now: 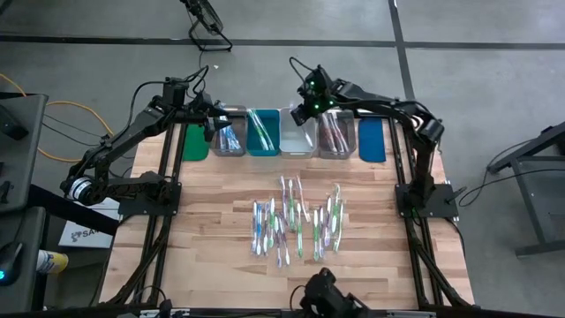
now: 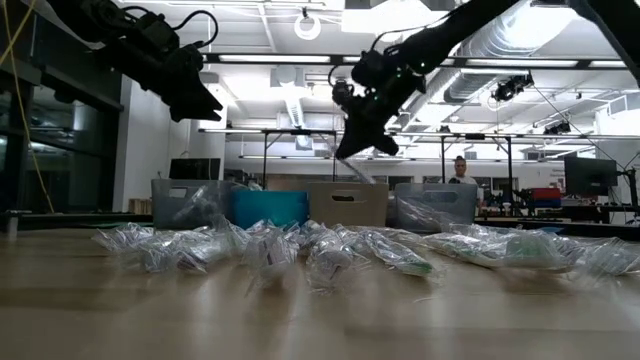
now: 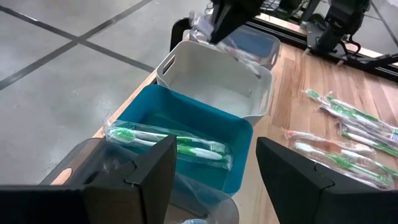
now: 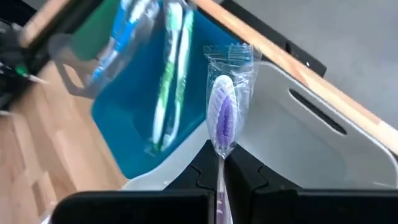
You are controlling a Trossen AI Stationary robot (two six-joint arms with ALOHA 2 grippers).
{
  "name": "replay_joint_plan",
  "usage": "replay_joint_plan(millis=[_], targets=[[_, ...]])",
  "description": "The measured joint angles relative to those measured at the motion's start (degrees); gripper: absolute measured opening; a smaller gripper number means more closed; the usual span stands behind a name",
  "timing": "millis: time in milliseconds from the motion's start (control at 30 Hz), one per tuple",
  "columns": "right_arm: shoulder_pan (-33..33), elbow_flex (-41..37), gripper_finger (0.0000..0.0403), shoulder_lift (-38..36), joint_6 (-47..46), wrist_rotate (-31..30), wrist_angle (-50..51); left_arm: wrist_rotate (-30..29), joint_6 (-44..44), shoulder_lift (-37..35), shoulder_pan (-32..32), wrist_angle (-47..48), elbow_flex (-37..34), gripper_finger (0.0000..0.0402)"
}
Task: Pick & Place Toothbrushes
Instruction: Put the purple toothbrush into the white bin, then put the green toothbrush into the blue bin
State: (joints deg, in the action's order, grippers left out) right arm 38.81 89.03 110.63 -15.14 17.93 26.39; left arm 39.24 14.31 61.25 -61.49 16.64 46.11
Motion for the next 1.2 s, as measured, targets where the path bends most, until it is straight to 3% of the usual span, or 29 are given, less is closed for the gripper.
replay_joint_plan(millis=[133, 300, 667, 967, 1200], targets=[[-0.15, 0.0, 0.0014, 1.27, 0.07, -0.46, 0.27, -0.04, 0.01, 0.0, 0.0, 0.0, 0.0, 0.0219], [-0.63, 0.0, 0.0055, 1.29, 0.44, -4.34, 0.3, -0.09, 0.04, 0.0, 0.0, 0.0, 0.0, 0.0219], [-0.54, 0.0, 0.0135, 1.27, -1.75, -4.02, 3.43, -0.11, 0.39, 0.02, 0.0, 0.0, 0.0, 0.0219], [-0.6, 0.0, 0.014, -0.21, -7.86, 1.03, 11.81, -0.09, 0.39, 0.0, 0.01, 0.0, 0.0, 0.0219], [-2.26, 0.0, 0.013, -3.97, -12.17, 1.12, 15.42, -0.07, 1.15, 0.0, 0.0, 0.01, 0.0, 0.0219]])
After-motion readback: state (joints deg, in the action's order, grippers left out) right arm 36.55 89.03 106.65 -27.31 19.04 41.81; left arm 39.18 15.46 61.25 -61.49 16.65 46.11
